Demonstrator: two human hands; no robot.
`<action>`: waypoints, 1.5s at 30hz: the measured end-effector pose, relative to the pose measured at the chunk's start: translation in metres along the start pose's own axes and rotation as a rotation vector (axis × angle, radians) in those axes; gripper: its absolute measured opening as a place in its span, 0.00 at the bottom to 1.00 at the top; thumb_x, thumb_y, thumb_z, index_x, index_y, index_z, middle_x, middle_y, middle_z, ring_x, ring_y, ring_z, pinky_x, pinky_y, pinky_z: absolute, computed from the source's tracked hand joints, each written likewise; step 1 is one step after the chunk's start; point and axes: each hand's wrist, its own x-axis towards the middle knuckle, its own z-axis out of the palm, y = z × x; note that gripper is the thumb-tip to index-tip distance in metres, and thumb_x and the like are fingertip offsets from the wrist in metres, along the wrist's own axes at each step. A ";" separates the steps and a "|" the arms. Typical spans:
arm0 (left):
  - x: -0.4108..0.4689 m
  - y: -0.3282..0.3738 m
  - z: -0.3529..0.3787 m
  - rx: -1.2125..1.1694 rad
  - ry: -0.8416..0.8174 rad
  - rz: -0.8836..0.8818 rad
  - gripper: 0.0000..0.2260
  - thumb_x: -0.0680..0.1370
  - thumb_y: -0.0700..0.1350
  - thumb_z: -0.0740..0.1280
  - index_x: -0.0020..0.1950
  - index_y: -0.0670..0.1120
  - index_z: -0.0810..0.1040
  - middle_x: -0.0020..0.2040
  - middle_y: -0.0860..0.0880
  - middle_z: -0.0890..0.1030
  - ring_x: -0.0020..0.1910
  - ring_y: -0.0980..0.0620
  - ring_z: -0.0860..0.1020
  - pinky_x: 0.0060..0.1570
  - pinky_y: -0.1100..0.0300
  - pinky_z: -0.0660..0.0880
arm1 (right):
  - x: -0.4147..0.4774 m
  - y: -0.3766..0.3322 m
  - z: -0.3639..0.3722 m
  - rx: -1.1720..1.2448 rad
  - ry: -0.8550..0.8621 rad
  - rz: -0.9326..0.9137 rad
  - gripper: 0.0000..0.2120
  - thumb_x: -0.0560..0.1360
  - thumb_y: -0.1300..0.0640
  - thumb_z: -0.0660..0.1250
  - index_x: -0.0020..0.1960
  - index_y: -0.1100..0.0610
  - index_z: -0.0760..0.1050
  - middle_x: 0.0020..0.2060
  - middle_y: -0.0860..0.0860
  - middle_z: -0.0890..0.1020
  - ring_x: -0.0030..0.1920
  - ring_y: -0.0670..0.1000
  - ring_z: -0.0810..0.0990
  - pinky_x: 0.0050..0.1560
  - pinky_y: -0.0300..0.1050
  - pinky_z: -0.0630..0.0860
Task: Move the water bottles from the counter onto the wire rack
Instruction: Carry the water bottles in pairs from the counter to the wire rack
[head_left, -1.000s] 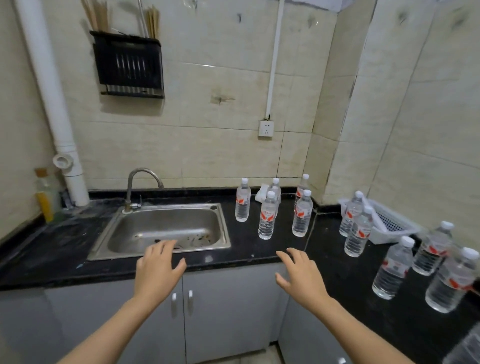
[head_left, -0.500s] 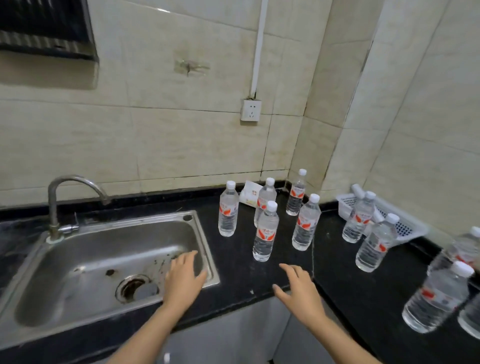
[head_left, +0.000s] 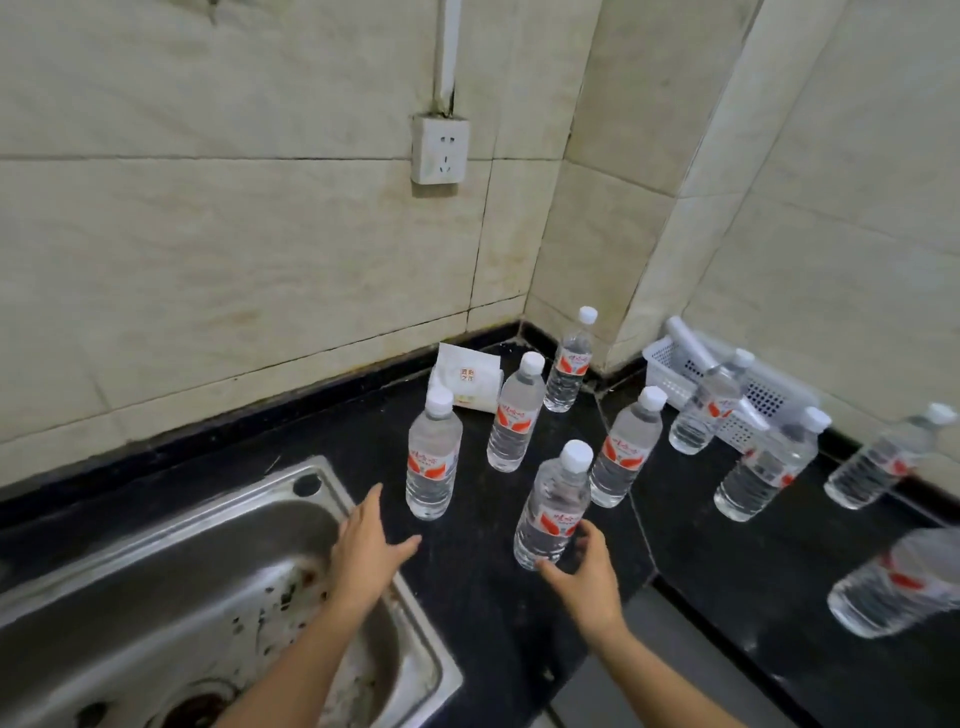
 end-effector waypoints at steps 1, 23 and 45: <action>0.012 0.000 0.000 -0.015 -0.026 0.023 0.45 0.67 0.52 0.74 0.76 0.48 0.50 0.75 0.45 0.61 0.73 0.44 0.60 0.69 0.48 0.63 | 0.003 -0.002 0.002 0.026 0.023 0.001 0.34 0.64 0.60 0.76 0.66 0.56 0.65 0.54 0.50 0.75 0.54 0.49 0.75 0.51 0.40 0.67; 0.085 0.054 0.059 -0.453 0.135 -0.080 0.27 0.61 0.40 0.75 0.58 0.37 0.73 0.51 0.38 0.81 0.51 0.39 0.79 0.55 0.45 0.76 | 0.133 -0.008 0.023 0.000 -0.265 -0.088 0.34 0.60 0.53 0.76 0.62 0.47 0.63 0.45 0.42 0.75 0.46 0.47 0.75 0.47 0.41 0.70; -0.039 0.056 0.007 -0.539 0.054 0.004 0.26 0.63 0.37 0.77 0.58 0.39 0.73 0.51 0.39 0.80 0.51 0.40 0.79 0.52 0.51 0.75 | 0.028 -0.004 -0.039 -0.005 -0.058 -0.141 0.29 0.59 0.53 0.74 0.55 0.44 0.65 0.43 0.44 0.77 0.47 0.51 0.77 0.49 0.47 0.72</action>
